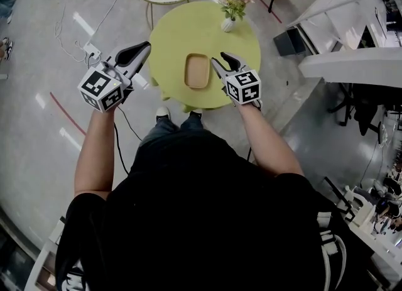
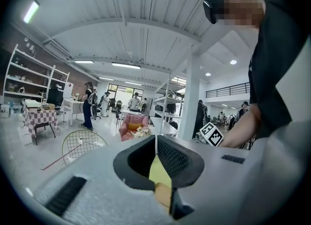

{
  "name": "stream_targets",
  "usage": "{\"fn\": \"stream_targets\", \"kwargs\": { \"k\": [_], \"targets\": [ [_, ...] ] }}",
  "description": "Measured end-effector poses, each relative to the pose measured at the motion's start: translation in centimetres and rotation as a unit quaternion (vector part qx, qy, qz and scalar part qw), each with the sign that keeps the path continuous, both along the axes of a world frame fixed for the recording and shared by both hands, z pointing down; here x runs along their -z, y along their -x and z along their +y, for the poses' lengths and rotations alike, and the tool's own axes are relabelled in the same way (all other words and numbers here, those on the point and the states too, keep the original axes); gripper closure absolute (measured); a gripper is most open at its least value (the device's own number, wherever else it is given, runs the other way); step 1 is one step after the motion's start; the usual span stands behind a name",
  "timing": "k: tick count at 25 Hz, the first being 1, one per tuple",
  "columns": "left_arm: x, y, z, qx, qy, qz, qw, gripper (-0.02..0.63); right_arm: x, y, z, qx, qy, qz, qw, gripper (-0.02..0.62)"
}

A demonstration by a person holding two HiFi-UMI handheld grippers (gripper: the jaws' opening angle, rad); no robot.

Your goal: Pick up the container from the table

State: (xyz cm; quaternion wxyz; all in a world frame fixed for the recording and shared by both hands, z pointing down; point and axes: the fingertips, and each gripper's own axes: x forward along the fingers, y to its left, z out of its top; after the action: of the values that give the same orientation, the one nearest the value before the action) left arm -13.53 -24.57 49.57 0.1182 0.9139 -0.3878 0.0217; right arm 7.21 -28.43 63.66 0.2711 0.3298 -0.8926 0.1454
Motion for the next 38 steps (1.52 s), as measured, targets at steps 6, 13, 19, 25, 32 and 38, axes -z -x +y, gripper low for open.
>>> {"fn": "stream_targets", "kwargs": {
  "k": [6, 13, 19, 25, 32, 38],
  "targets": [
    [-2.1, -0.7, 1.3, -0.003, 0.023, 0.002, 0.9997, 0.58, -3.5, 0.0, 1.7, 0.017, 0.027, 0.028, 0.999, 0.416],
    [-3.2, -1.0, 2.1, -0.008, 0.031, 0.005, 0.9995, 0.58, -8.1, 1.5, 5.0, 0.075, 0.076, 0.047, 0.993, 0.371],
    [-4.3, -0.3, 2.6, -0.005, 0.045, 0.016, 0.9988, 0.58, -11.7, 2.4, 7.2, 0.103, 0.125, 0.057, 0.985, 0.337],
    [-5.2, 0.0, 3.1, -0.004, 0.057, 0.025, 0.9981, 0.58, -14.8, 2.4, 8.8, 0.124, 0.15, 0.083, 0.977, 0.333],
    [-6.7, 0.5, 3.7, -0.002, 0.075, 0.037, 0.9965, 0.58, -18.2, 2.7, 9.8, 0.153, 0.172, 0.111, 0.967, 0.333],
    [-7.8, 0.6, 4.7, -0.003, 0.087, 0.03, 0.9957, 0.58, -19.9, 3.5, 10.5, 0.17, 0.179, 0.129, 0.96, 0.333]
  ]
}}
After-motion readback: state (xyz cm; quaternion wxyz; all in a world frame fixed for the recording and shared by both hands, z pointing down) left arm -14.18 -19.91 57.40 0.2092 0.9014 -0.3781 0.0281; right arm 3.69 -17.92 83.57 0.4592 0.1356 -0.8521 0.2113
